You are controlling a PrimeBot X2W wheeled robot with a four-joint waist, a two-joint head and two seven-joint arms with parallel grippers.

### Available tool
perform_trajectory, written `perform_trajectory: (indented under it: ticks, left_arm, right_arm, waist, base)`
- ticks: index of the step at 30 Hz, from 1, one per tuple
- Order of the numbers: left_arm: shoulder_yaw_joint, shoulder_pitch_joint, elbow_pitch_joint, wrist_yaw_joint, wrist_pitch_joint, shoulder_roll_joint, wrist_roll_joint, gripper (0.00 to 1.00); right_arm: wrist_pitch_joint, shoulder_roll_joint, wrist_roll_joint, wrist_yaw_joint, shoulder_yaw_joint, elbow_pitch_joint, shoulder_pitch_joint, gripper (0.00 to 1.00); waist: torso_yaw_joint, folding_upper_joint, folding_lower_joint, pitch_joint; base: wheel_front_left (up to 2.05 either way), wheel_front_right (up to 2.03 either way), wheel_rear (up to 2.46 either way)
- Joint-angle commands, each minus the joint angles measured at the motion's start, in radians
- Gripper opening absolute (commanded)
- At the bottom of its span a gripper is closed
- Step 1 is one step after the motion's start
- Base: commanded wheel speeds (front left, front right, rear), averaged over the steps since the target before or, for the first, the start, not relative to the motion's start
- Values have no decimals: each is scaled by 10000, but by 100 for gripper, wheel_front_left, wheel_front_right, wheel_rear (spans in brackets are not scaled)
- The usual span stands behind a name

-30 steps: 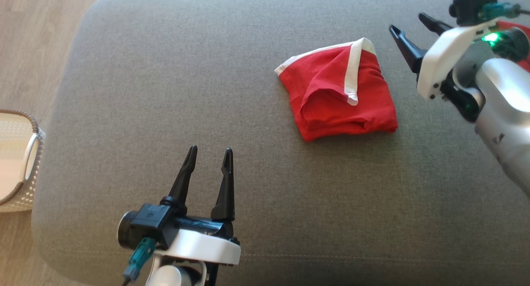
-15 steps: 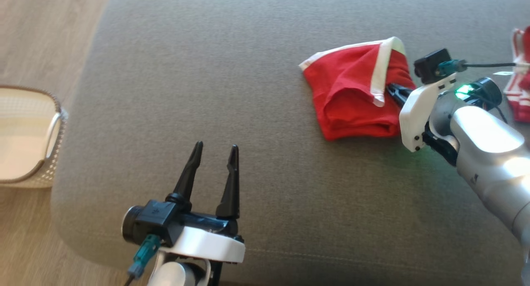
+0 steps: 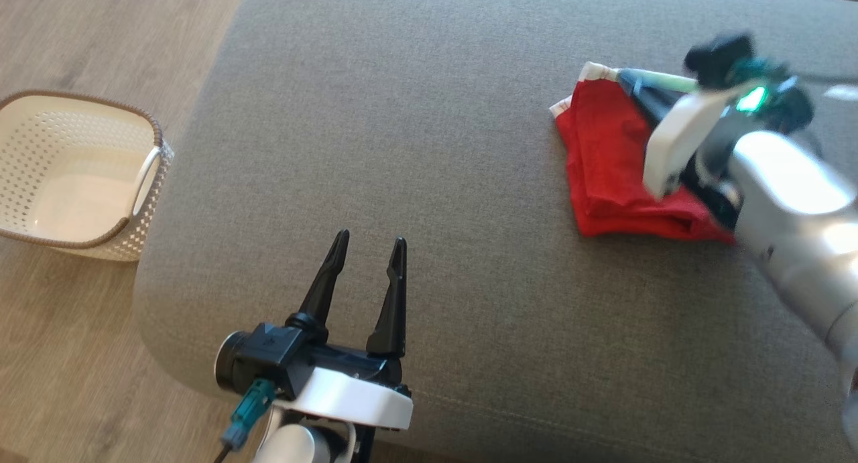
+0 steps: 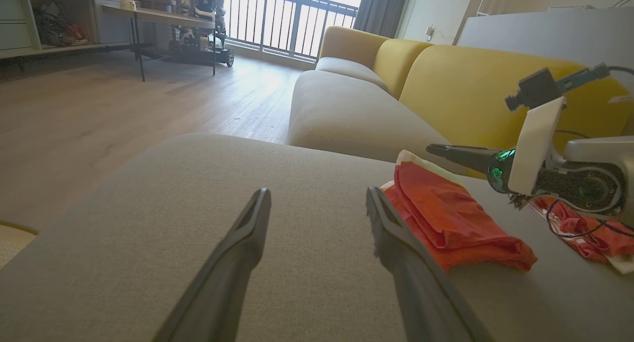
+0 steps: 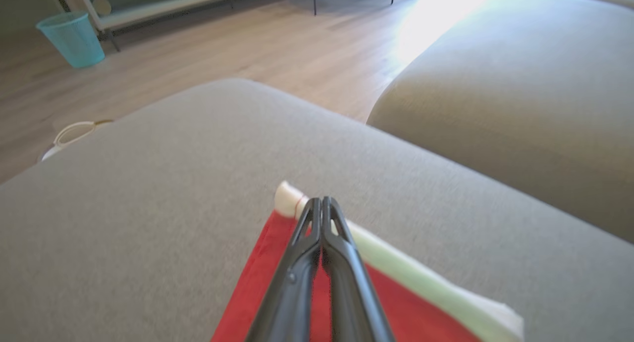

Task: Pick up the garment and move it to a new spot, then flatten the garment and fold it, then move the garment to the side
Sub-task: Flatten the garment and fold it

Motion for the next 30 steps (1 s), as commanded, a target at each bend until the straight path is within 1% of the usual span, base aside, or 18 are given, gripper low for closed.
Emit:
perform_trajectory:
  ticks: [1,3,6,12,13,15,18,22,26,28,30]
  left_arm:
    - [226,-371,-353,110,-59,24,-49,100]
    - [214,-384,-359,162,-59,24,-54,100]
    - [262,-380,-377,228,-59,24,-25,100]
    - [391,-224,-327,204,-59,24,84,100]
    - [431,-170,-303,173,-59,24,130,100]
    - [497,-123,-291,159,-59,24,182,100]
    - [573,-58,-315,142,-59,24,217,100]
    - [457,-85,-317,51,-59,24,244,100]
    - [388,-161,-298,33,-59,24,173,100]
    - [385,-145,-305,78,-59,24,132,100]
    - [424,-98,-318,122,-59,24,91,100]
  right_arm:
    - [-287,-8,-129,-4,-208,-49,-449,0]
    - [-479,-3,-322,-4,-560,88,-682,0]
    - [-509,-173,-864,-4,-1257,-155,-745,0]
    - [-514,-591,-1626,-4,-2635,-184,222,0]
    - [-515,-713,-1845,-4,-3158,-130,550,0]
    - [-515,-774,-2091,-4,-3644,-210,894,0]
    - [-516,-697,-2444,-4,-4130,-367,1441,0]
    - [-516,-638,-3049,-4,-4524,-361,1682,0]
    - [-516,-556,-3657,-4,-4713,-22,1831,0]
    - [-516,-398,-3754,-4,-4927,-17,2120,0]
    - [-516,-174,-3916,-4,-5039,-276,2501,0]
  waist:
    - [39,-1,0,16]
    - [21,-1,0,-1]
    - [-131,-1,0,-65]
    - [-620,-1,0,-364]
    - [-762,-1,0,-463]
    - [-910,-1,0,-544]
    - [-1097,-1,0,-599]
    - [-1061,-1,0,-553]
    - [-727,-1,0,-430]
    - [-571,-1,0,-404]
    - [-514,-1,0,-373]
  base:
    - [0,0,0]
    - [0,0,0]
    - [0,0,0]
    - [0,0,0]
    - [0,0,0]
    - [0,0,0]
    - [0,0,0]
    - [0,0,0]
    - [0,0,0]
    - [0,0,0]
    - [0,0,0]
